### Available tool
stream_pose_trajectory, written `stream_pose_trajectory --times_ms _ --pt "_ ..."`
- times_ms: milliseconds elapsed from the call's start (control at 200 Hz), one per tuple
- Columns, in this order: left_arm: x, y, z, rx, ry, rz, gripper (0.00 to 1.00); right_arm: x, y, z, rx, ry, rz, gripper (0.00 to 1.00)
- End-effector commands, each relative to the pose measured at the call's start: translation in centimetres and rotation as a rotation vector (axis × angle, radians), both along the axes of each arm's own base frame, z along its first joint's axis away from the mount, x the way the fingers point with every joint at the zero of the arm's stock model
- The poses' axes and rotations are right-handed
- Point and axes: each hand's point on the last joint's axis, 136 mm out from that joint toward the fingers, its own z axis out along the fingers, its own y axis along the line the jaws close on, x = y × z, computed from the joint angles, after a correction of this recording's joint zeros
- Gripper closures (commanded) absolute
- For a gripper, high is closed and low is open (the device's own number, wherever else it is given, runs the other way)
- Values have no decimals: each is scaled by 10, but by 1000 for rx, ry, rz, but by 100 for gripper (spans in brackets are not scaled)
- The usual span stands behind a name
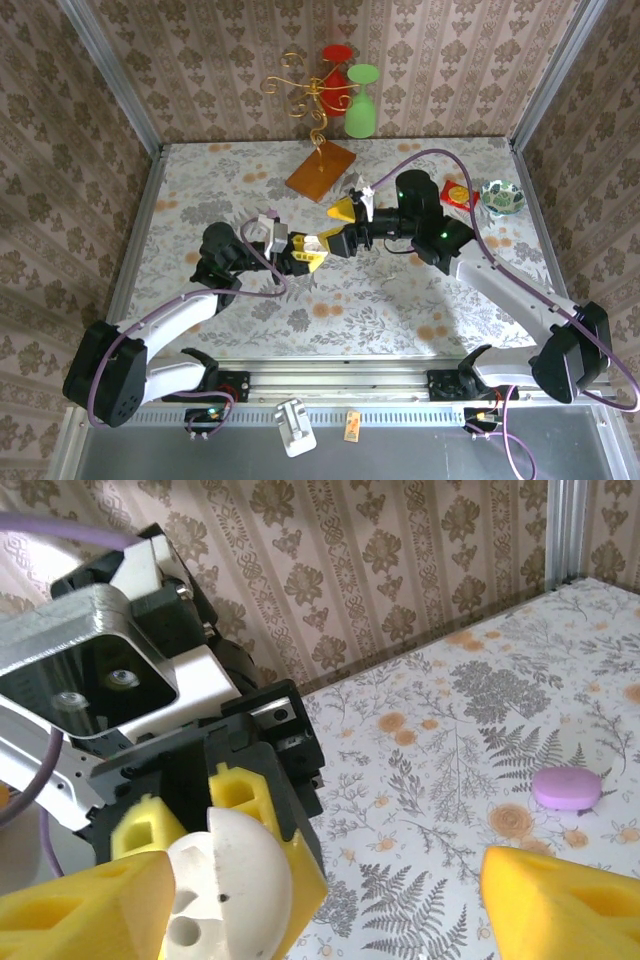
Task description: Insert the wireless bluetooth earbuds into the charging case
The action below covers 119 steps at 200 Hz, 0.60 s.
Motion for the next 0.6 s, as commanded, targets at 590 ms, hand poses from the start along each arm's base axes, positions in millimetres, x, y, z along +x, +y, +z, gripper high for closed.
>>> stream_pose_trajectory --times_ms 590 --pt "36 9 -14 -8 -194 264 100 42 -110 -63 -49 277 -621 12"
